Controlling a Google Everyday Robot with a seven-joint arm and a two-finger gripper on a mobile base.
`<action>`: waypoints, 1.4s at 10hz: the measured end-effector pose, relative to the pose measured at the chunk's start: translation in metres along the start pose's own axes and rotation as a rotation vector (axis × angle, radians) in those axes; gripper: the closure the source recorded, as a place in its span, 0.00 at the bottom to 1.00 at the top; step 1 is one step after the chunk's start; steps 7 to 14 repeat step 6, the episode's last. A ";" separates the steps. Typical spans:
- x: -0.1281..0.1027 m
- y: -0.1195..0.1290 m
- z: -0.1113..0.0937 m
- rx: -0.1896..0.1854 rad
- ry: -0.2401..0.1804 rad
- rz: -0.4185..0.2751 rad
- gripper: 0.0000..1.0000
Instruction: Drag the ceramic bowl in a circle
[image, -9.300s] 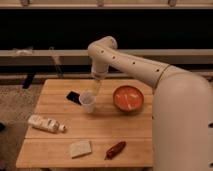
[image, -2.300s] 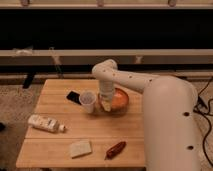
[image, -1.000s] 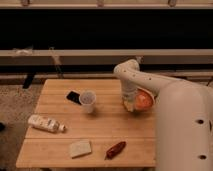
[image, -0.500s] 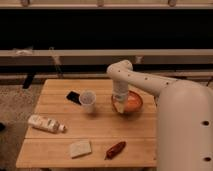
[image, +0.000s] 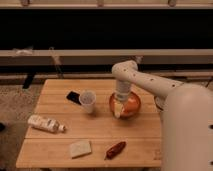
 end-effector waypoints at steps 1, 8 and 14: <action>-0.001 0.005 -0.005 -0.005 0.014 0.000 0.31; -0.004 0.018 -0.061 -0.112 0.110 -0.067 0.31; -0.004 0.018 -0.061 -0.112 0.110 -0.067 0.31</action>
